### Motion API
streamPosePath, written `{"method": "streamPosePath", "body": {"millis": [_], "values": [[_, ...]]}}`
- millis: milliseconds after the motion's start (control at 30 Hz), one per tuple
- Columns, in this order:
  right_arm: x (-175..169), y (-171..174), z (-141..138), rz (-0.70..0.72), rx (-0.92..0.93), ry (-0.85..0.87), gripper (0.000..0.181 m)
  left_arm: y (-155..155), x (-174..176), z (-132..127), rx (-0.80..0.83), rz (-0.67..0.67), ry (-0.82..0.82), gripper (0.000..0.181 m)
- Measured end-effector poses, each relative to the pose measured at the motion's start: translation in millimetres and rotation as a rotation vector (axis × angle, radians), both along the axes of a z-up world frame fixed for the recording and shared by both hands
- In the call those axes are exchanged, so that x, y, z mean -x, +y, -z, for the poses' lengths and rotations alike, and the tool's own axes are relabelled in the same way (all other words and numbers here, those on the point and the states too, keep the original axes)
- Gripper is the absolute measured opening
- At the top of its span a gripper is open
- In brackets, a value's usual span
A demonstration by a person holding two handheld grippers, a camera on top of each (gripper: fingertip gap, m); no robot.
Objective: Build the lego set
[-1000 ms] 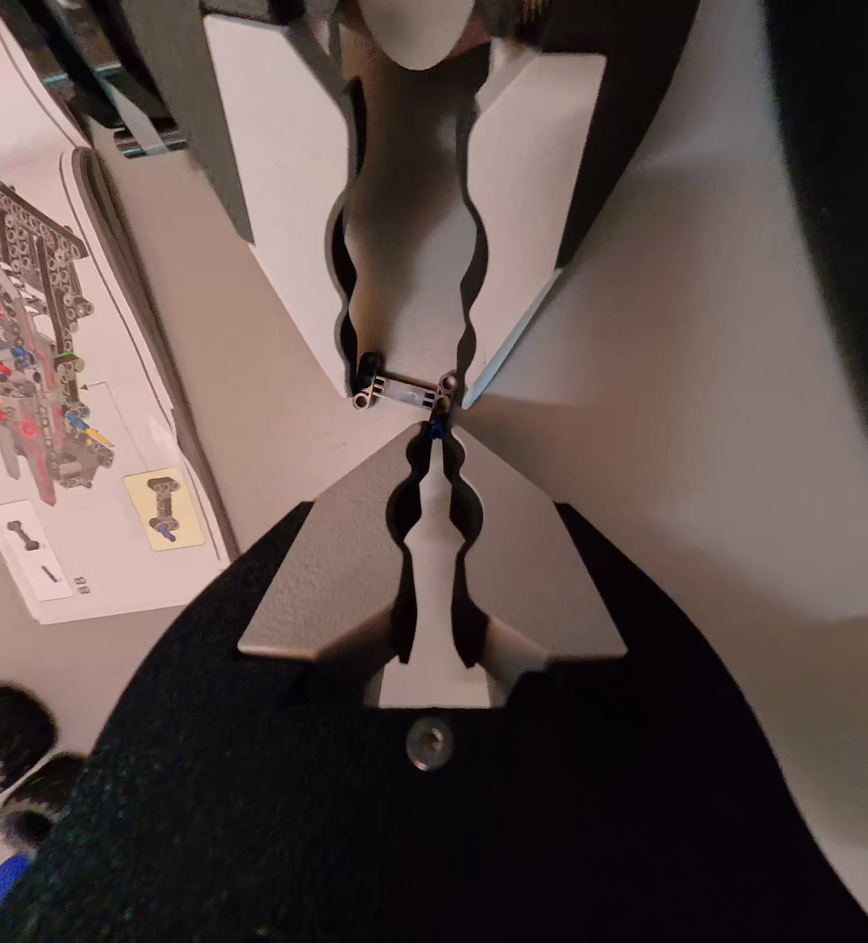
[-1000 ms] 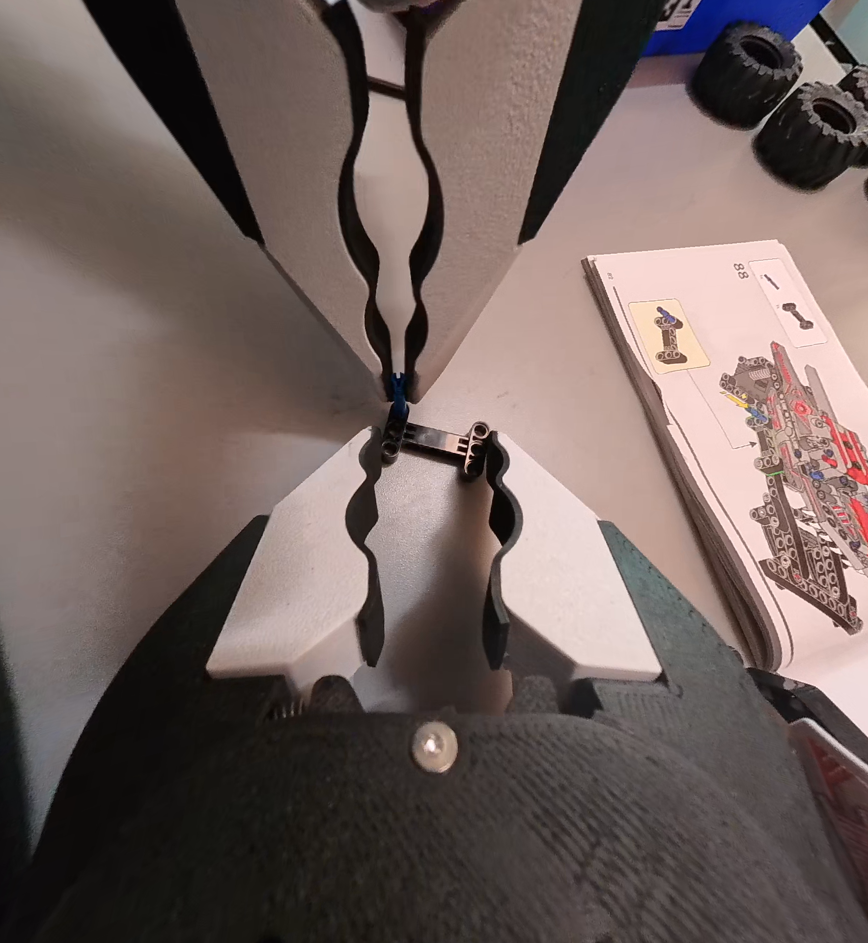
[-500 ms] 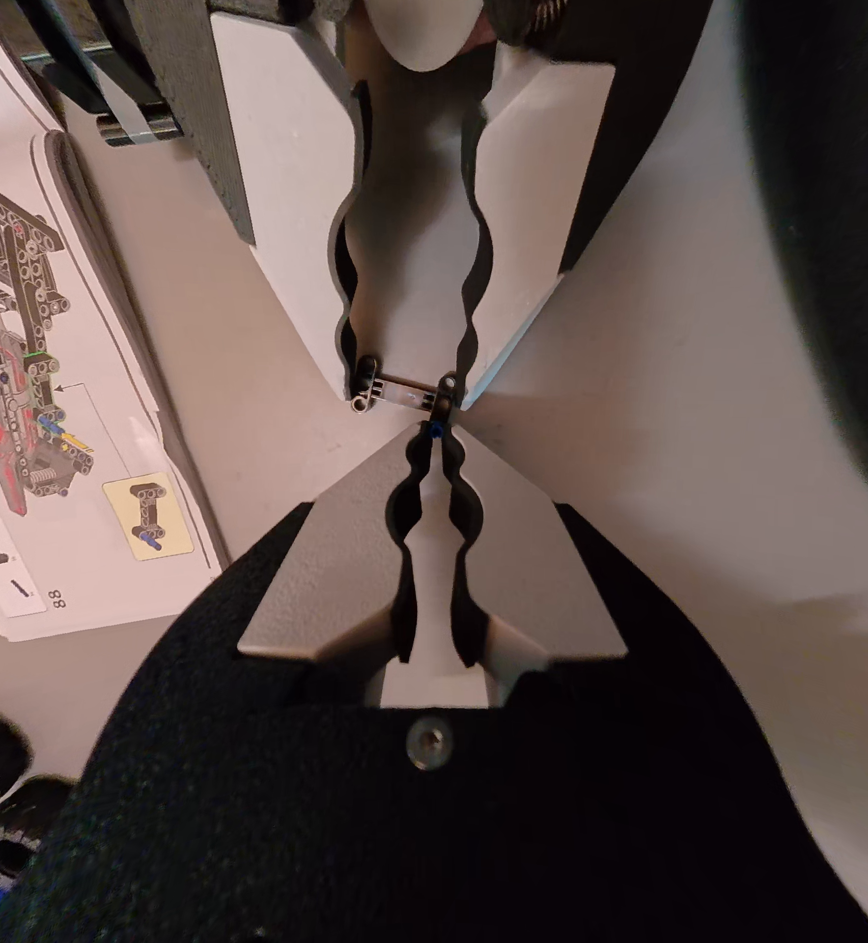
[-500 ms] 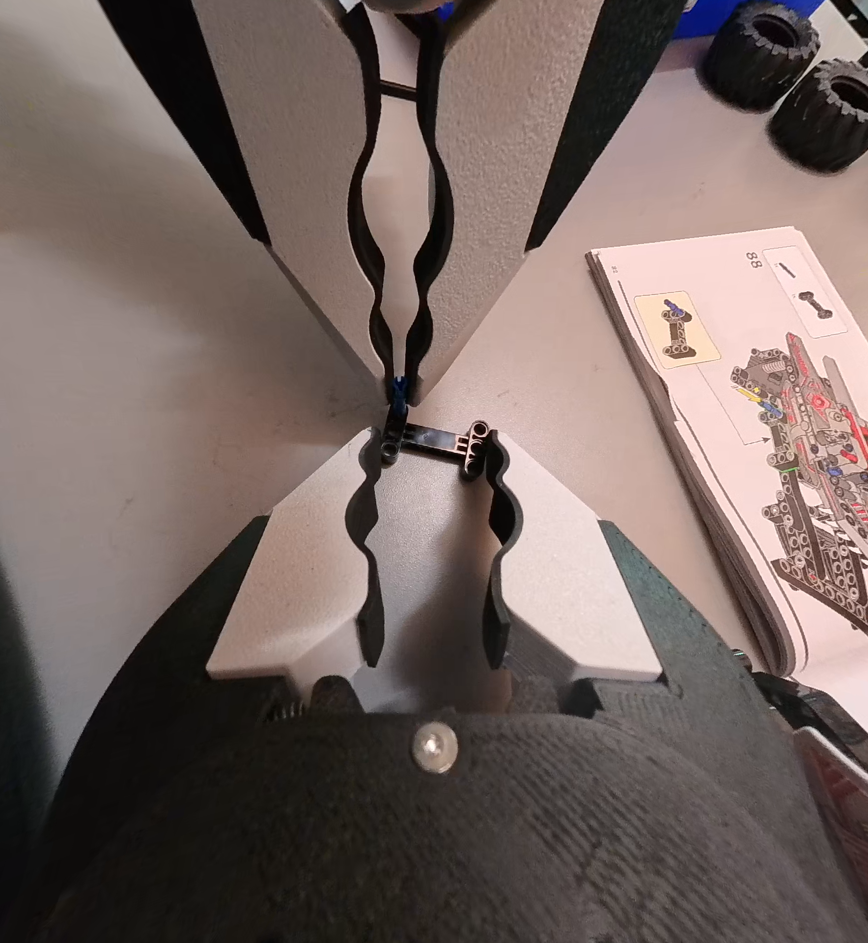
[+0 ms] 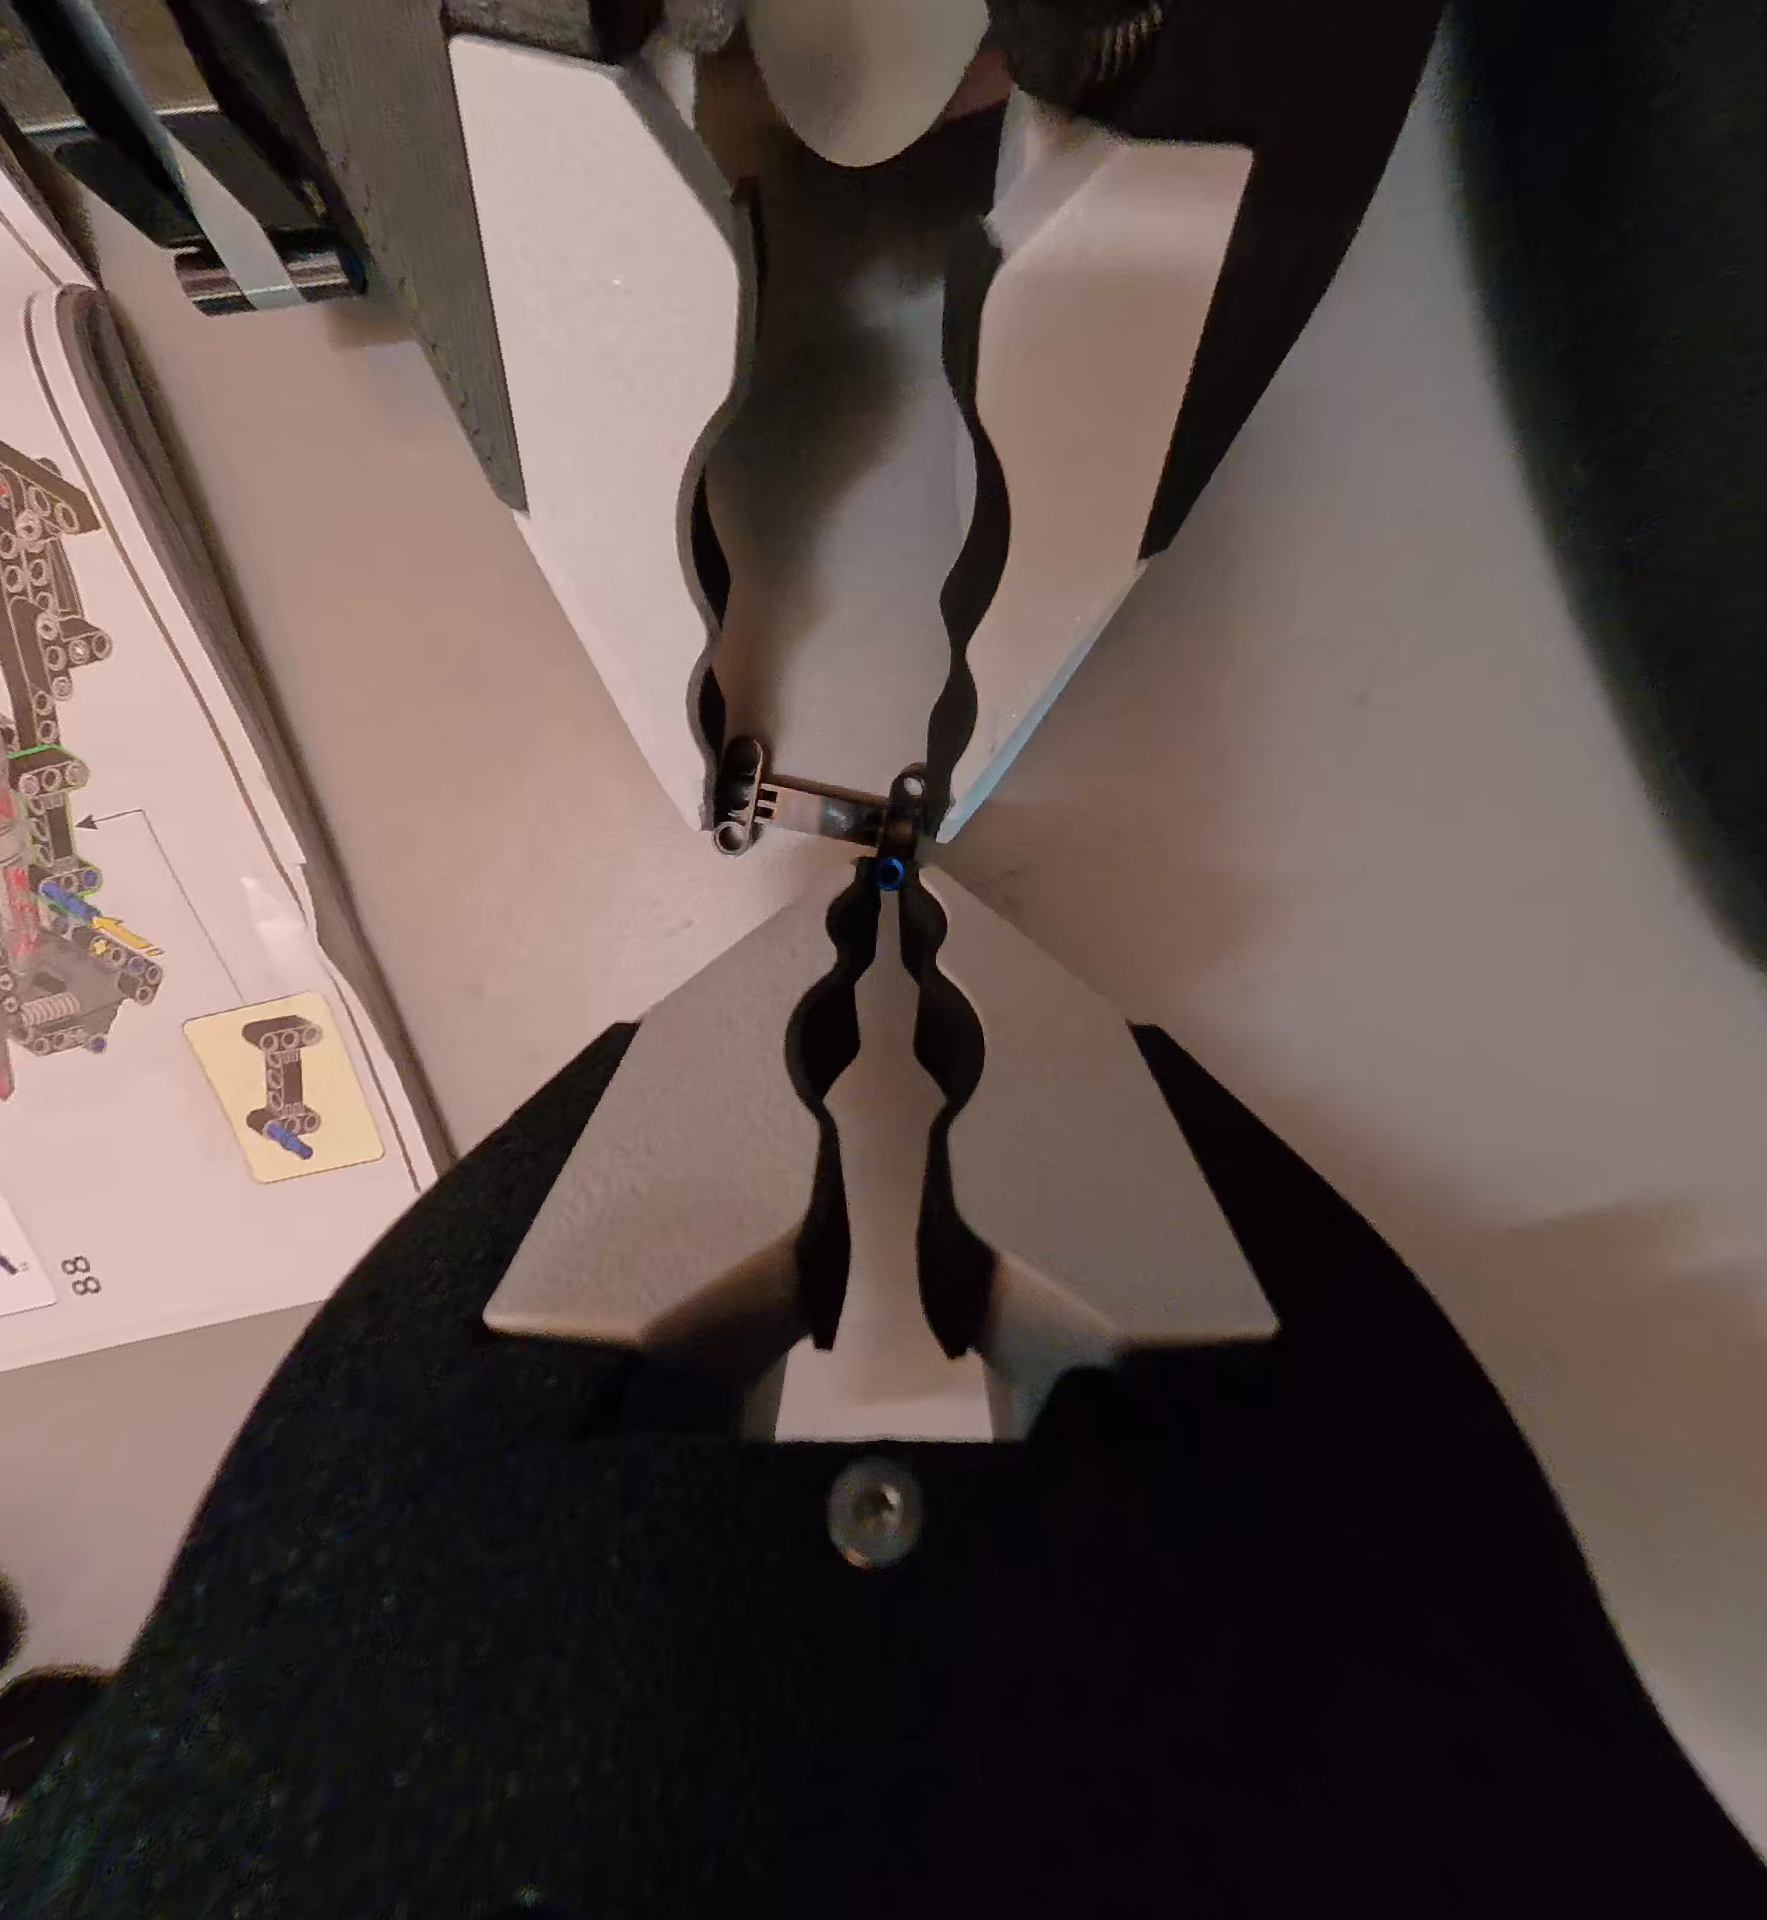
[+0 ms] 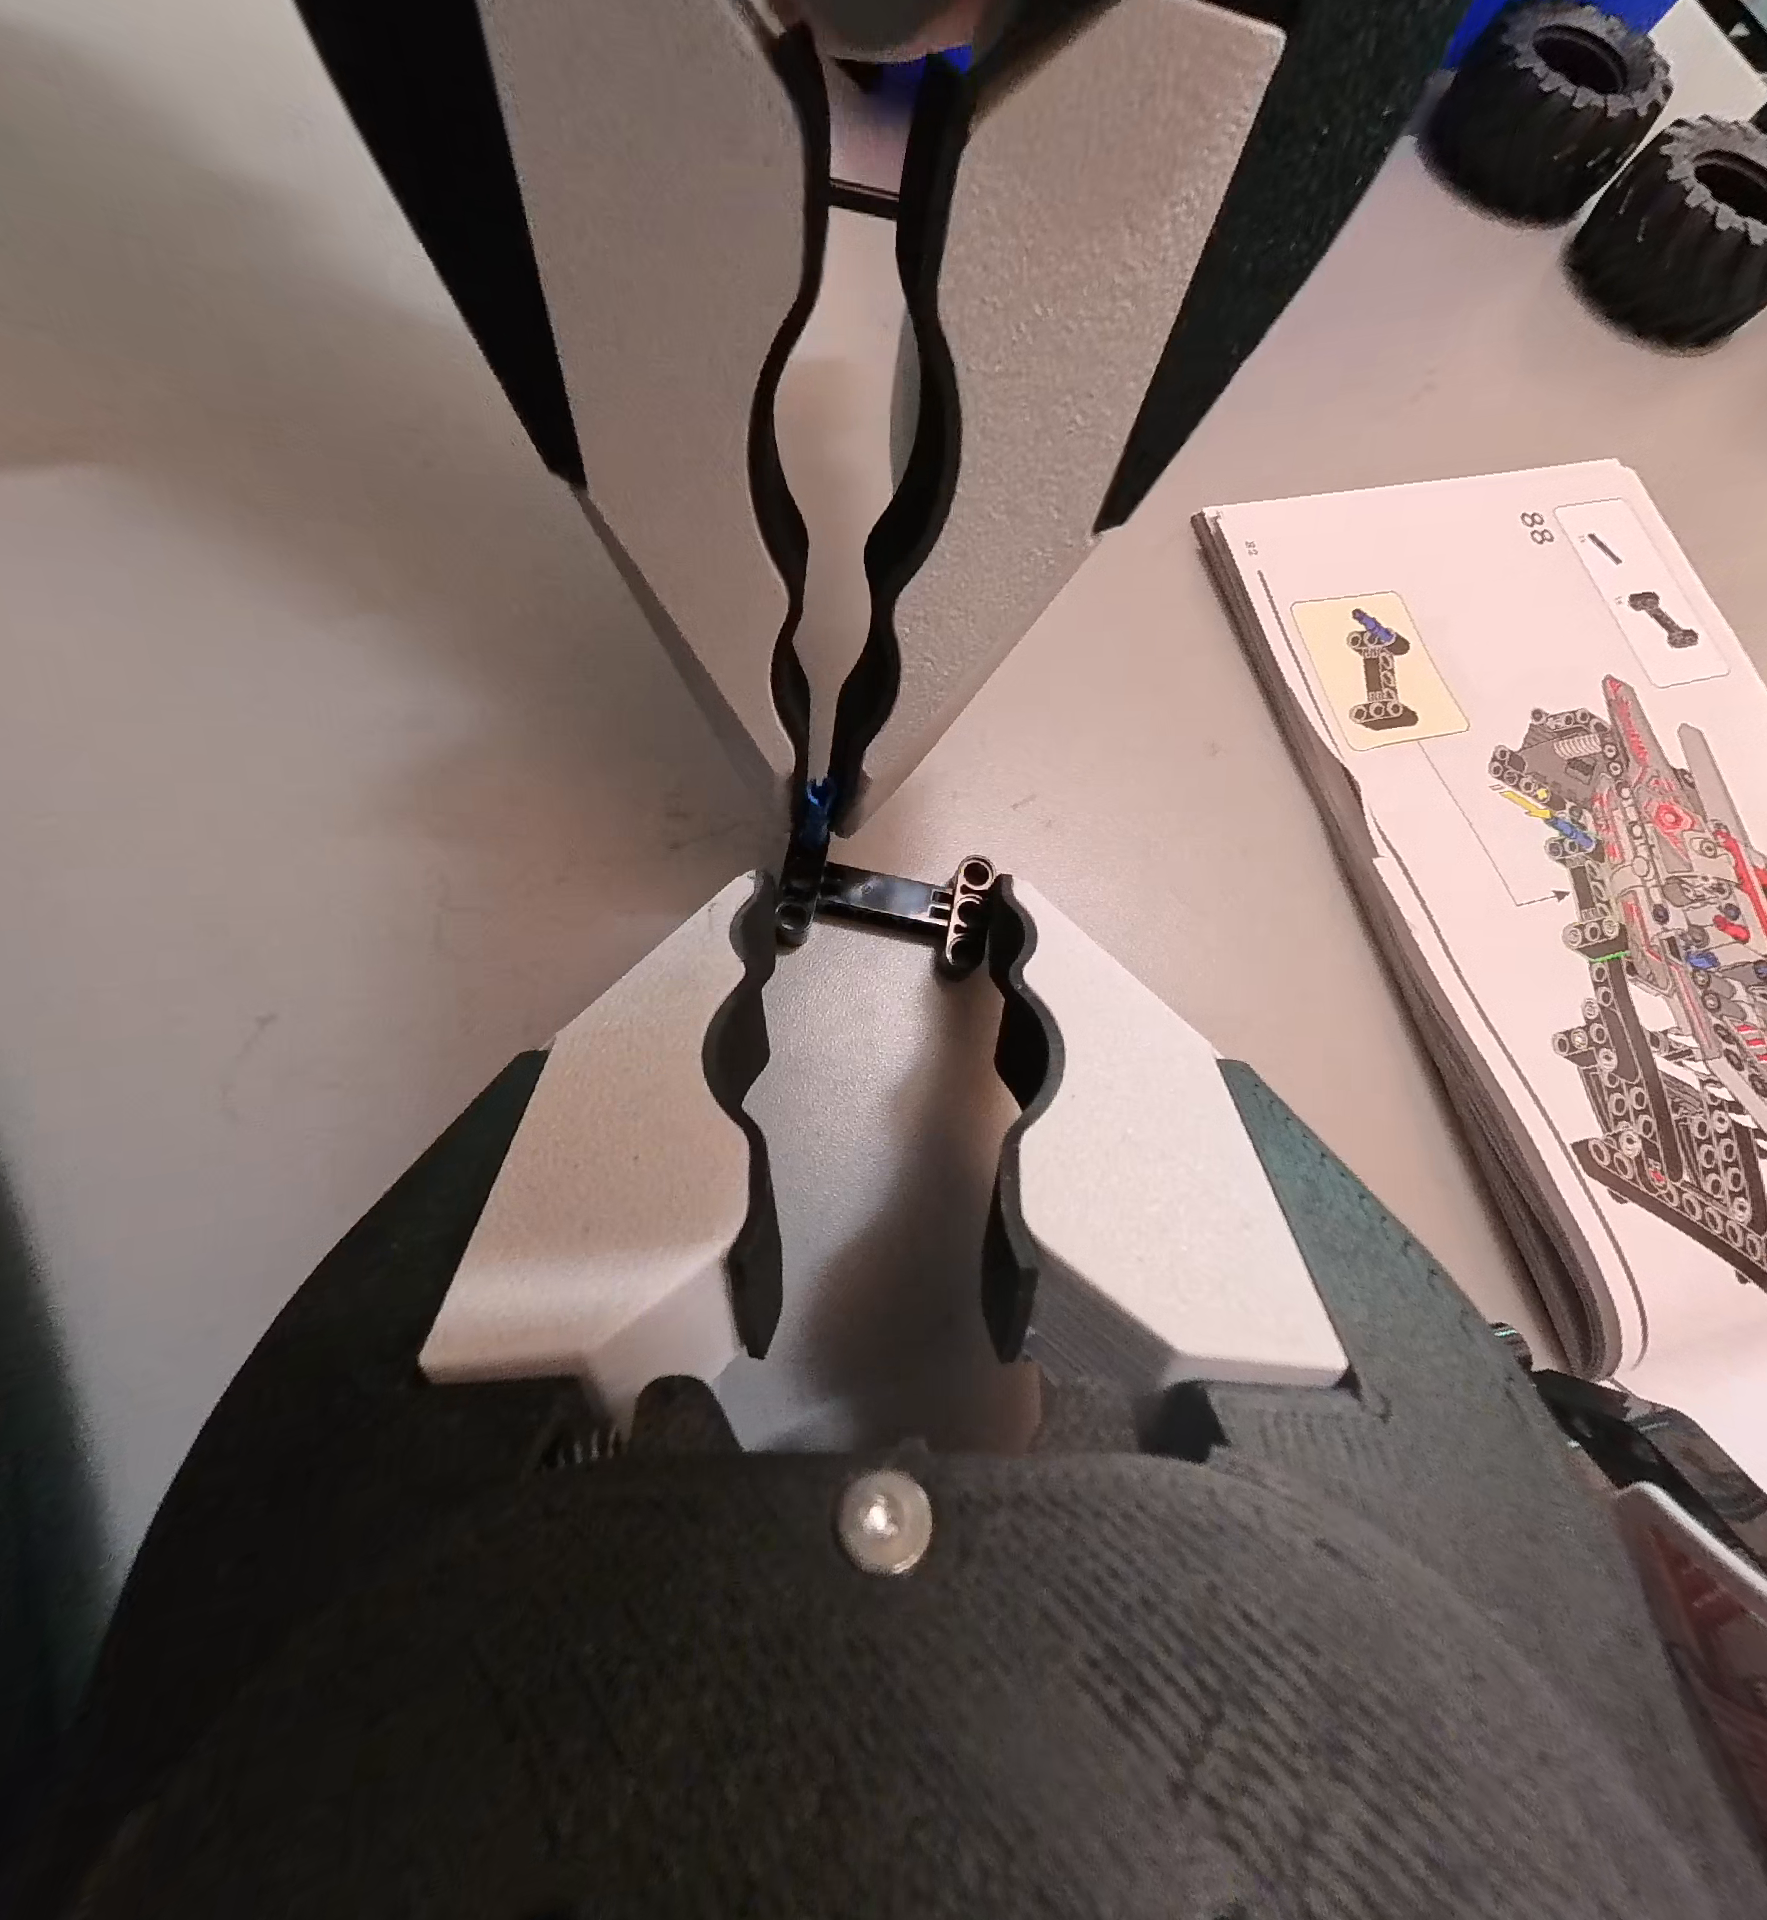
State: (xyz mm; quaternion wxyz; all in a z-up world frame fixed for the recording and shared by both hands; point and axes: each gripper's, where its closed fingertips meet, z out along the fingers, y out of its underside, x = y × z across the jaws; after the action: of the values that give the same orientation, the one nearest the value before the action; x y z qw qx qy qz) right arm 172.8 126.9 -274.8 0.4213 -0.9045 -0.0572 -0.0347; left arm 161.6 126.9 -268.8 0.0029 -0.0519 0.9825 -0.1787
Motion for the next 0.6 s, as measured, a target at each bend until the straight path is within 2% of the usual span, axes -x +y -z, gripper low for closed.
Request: {"method": "streamPosePath", "body": {"millis": [200,300,400,500,600], "values": [[0.5,0.0,-0.1,-0.001,0.0,0.001,0.041,0.1,0.0,0.1,0.12,-0.08,0.013,0.002],[0.7,0.0,-0.1,-0.001,0.0,0.002,0.041,0.3,-0.2,0.1,0.051,-0.046,-0.064,0.003],[0.8,0.1,-0.2,-0.002,0.0,0.002,0.041,0.1,0.1,0.2,0.116,-0.085,-0.001,0.002],[0.9,0.1,-0.1,-0.002,0.0,0.003,0.041,-0.2,0.0,-0.1,0.003,0.004,-0.101,0.002],[0.9,0.2,-0.1,-0.003,0.0,0.003,0.041,0.3,-0.2,0.2,-0.002,-0.002,-0.069,0.002]]}}
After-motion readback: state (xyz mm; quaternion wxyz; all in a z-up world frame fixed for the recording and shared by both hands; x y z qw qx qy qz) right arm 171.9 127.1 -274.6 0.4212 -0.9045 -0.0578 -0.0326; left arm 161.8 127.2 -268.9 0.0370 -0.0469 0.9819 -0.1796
